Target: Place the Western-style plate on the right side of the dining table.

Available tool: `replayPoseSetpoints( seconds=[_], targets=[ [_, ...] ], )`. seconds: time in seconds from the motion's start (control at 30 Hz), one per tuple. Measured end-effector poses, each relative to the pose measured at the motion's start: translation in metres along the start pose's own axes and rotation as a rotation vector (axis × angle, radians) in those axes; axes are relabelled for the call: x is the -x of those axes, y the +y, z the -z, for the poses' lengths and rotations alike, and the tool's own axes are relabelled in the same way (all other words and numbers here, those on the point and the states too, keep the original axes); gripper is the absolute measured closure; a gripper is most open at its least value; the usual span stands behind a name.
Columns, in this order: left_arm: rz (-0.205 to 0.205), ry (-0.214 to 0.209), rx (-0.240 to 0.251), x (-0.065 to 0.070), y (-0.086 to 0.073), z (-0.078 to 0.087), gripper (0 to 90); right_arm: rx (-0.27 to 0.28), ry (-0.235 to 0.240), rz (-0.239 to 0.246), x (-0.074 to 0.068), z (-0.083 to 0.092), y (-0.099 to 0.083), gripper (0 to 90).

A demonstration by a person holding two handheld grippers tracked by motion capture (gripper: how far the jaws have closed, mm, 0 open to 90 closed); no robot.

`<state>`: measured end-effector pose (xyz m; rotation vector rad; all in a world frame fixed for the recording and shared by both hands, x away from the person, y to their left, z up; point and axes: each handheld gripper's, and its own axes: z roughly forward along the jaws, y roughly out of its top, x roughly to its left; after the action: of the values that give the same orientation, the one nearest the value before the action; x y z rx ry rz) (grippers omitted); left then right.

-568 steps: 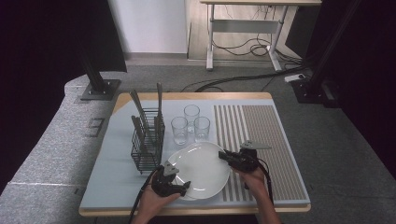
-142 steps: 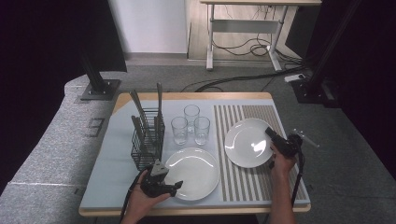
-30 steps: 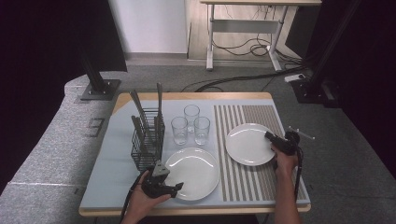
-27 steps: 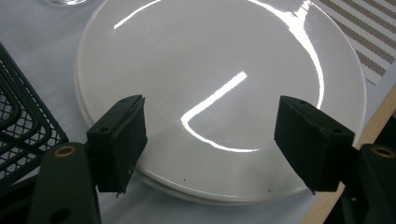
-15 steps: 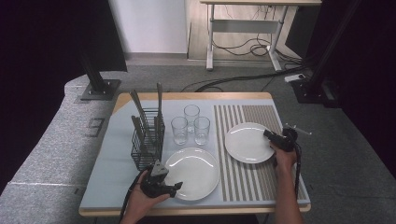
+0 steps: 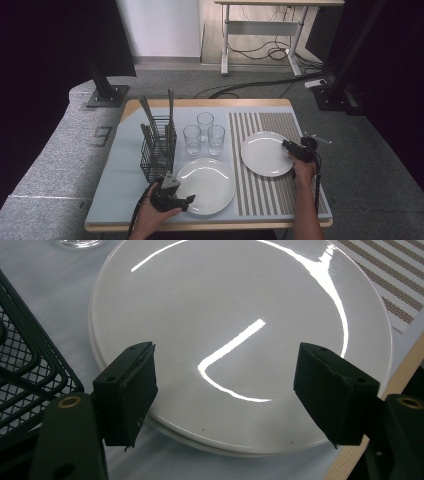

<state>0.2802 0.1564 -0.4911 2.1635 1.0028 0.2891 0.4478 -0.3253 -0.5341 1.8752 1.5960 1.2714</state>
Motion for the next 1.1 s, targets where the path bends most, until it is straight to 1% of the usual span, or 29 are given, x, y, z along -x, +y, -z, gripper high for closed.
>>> replayPoseSetpoints(
  seconds=[0.1,0.17,0.37,0.43,0.5,0.63,0.67,0.77,0.8,0.83,0.9,0.97,1.1],
  targets=[
    [-0.001,0.000,0.002,0.000,0.000,0.000,25.6,-0.002,-0.020,0.012,0.000,0.001,0.000,63.2],
    [0.000,-0.002,0.002,0.000,0.000,0.000,25.6,-0.008,-0.019,0.011,0.000,0.001,-0.001,62.1],
    [-0.001,-0.001,0.002,0.000,0.000,0.000,25.6,0.003,-0.010,-0.001,0.001,0.002,-0.001,62.0],
    [-0.001,0.000,0.002,0.000,0.000,0.000,25.6,0.002,-0.014,-0.003,0.002,0.003,-0.001,59.5],
    [-0.001,-0.001,0.001,0.000,0.000,0.000,25.5,0.004,-0.012,-0.003,0.002,0.003,-0.001,59.4],
    [-0.001,-0.001,0.002,0.000,0.000,0.000,25.6,0.015,-0.017,0.004,-0.001,0.005,-0.001,56.0],
    [0.000,0.000,0.004,0.000,0.000,0.001,25.6,0.029,-0.018,-0.001,-0.003,0.007,-0.001,54.6],
    [0.002,0.001,0.008,0.000,0.000,0.002,25.6,0.041,-0.012,0.003,-0.005,0.009,0.000,53.1],
    [0.003,0.002,0.008,-0.001,0.000,0.003,25.5,0.051,-0.016,0.017,-0.007,0.012,0.000,52.2],
    [0.003,0.002,0.008,-0.001,0.000,0.003,25.5,0.052,-0.007,0.018,-0.008,0.013,0.000,51.6],
    [0.004,0.002,0.008,-0.001,0.000,0.003,25.5,0.066,-0.006,0.025,-0.011,0.017,0.000,51.3],
    [0.003,0.001,0.008,-0.001,0.000,0.003,25.5,0.084,0.012,0.031,-0.013,0.020,-0.001,50.9],
    [0.004,0.001,0.009,-0.001,0.000,0.004,25.6,0.085,0.024,0.035,-0.015,0.023,-0.003,49.2]
  ],
)
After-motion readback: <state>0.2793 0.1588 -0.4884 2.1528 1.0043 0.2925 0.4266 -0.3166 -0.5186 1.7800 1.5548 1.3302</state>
